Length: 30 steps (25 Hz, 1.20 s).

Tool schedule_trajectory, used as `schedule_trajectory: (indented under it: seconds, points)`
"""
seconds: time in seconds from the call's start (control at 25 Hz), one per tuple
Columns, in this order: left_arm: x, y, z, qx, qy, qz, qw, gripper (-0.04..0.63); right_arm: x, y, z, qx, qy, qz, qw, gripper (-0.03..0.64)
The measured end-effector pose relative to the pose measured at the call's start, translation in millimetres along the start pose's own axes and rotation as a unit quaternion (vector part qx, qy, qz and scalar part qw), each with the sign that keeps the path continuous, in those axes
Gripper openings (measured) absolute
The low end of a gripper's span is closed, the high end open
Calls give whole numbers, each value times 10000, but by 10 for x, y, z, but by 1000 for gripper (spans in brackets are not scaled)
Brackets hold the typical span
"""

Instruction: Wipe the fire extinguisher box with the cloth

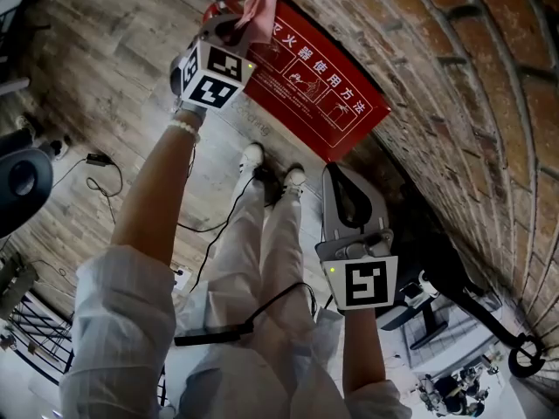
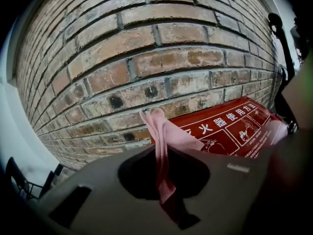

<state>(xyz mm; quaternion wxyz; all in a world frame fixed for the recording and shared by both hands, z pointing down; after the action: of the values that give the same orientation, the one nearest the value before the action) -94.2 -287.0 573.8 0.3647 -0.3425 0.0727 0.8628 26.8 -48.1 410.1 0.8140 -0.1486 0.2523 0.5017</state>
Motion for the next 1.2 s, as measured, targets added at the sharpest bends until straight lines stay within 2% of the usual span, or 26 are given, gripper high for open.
schedule_trajectory:
  seconds: [0.2,0.56,0.84,1.0,1.2]
  points:
    - [4,68,-16,48,-26,-21,10000,12,-3,-2,-7,23,26,-20,10000,8]
    - [135,7,-60,-155,-161,160,9996,12,-16,30,-50,96,39,-95,9999,8]
    - [505,-55,-149,-30,-400,194,9990,12,13,54,-175,208,-29,-171,9996,8]
    - [771,-68,-89,131,-464,196,9986,12,32,88,-251,274,-92,-234,9993,8]
    - [1049,-123,19,265,-477,376,9978,12,39,123,-289,327,-99,-295,9990,7]
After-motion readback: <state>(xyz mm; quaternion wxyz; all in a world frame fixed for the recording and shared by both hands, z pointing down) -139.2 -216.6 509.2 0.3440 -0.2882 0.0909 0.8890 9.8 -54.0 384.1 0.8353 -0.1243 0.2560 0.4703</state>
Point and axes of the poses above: the fingertips, and each gripper's own axes: x backward along the fingers, y to its left, z out of its underside, the point moved 3 cm from there along x, backward along the fingers, and after that the axes turned 5 degrees about x, right-handed, at the moved point
